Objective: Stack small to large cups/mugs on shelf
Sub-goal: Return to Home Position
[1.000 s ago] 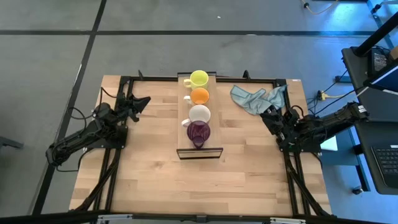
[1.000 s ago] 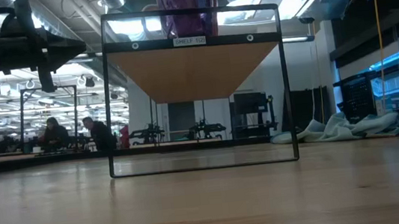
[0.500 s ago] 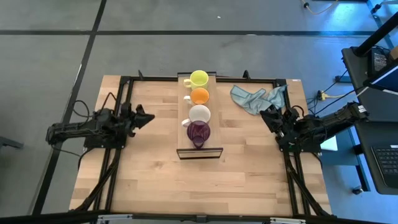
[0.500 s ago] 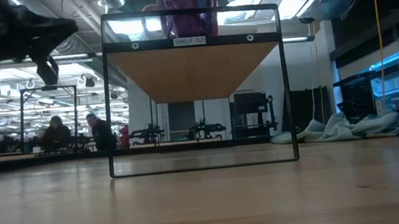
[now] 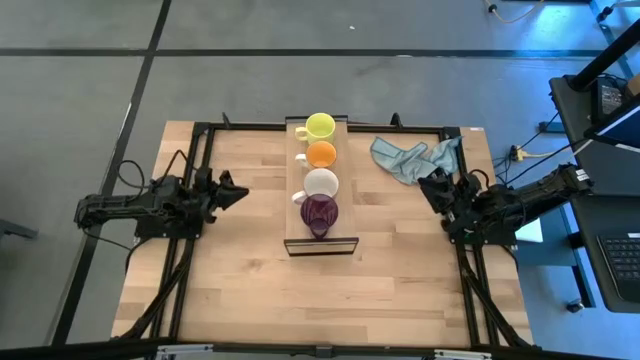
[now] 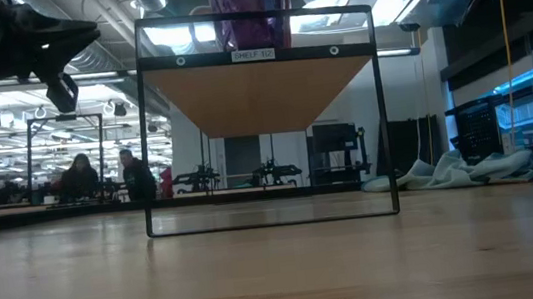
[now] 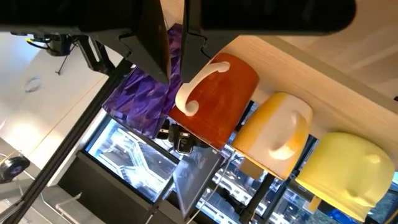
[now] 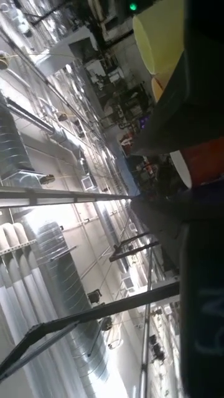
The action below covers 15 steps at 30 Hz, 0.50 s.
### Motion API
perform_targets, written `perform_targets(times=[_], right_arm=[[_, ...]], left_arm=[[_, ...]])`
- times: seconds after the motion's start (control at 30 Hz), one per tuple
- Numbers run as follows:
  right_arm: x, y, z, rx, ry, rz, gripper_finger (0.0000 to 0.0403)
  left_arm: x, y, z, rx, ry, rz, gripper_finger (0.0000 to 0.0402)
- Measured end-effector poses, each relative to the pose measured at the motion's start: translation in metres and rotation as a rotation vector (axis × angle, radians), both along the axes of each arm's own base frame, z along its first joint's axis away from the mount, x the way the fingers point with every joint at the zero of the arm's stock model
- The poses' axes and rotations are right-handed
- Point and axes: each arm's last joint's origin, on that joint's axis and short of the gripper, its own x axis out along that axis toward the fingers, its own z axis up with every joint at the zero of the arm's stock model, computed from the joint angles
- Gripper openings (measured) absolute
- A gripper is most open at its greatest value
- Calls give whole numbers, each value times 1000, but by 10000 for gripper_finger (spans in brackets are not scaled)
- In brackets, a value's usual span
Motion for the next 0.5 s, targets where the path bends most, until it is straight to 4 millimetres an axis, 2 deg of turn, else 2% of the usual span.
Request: perform_targets(times=[0.17,0.5], right_arm=[[0,0,0,-61,15,-40,130],[0,0,0,-51,13,-33,130]], left_arm=[[0,0,0,0,0,0,30],[0,0,0,0,0,0,30]])
